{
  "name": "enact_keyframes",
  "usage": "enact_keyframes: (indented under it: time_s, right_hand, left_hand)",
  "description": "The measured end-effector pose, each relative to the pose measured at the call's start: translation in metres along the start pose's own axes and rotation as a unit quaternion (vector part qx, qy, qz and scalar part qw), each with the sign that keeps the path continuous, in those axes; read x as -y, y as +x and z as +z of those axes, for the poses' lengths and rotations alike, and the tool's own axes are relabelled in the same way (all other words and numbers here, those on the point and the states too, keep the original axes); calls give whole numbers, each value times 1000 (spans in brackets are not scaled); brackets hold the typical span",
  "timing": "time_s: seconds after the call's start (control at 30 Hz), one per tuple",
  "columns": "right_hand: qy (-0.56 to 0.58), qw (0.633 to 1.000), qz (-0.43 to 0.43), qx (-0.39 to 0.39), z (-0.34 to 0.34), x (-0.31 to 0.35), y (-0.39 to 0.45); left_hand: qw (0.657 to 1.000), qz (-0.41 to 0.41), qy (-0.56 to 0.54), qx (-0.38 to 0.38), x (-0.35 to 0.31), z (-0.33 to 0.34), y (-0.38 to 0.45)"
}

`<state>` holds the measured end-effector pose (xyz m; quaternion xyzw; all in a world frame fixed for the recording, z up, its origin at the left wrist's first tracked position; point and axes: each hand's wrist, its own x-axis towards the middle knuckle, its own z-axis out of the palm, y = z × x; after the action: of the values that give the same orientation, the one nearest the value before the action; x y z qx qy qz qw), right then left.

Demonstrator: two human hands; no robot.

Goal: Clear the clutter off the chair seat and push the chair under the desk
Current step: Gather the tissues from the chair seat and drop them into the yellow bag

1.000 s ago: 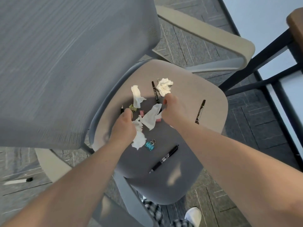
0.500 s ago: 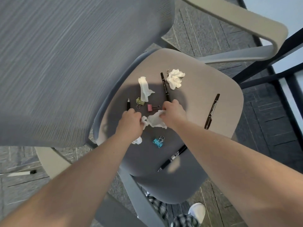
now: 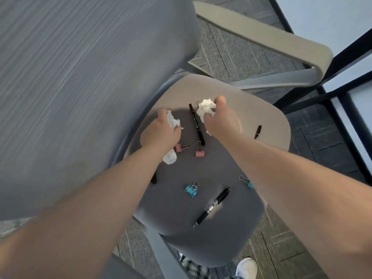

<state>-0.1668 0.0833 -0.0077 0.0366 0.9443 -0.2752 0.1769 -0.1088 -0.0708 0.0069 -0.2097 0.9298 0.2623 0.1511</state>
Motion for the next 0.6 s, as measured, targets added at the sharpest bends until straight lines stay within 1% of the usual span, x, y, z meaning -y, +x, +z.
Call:
enact_keyframes:
  time_s: [0.1, 0.23, 0.27, 0.37, 0.43, 0.6]
  right_hand:
    - [-17, 1000, 2, 14, 7, -8, 15]
    - [-56, 995, -7, 85, 24, -15, 31]
    - [-65, 993, -9, 93, 27, -16, 34]
    - [-72, 995, -10, 68, 33, -22, 34]
    - [-77, 996, -2, 41, 32, -25, 29]
    - [-44, 999, 28, -1, 17, -35, 12]
  left_hand:
    - [999, 16, 33, 25, 3, 9, 20]
    - [993, 24, 87, 71, 9, 25, 39]
    - [991, 27, 104, 79, 10, 28, 41]
    - [983, 37, 148, 106, 14, 36, 45]
    - [981, 40, 159, 106, 15, 41, 47]
    - [988, 59, 142, 31, 0, 34, 42]
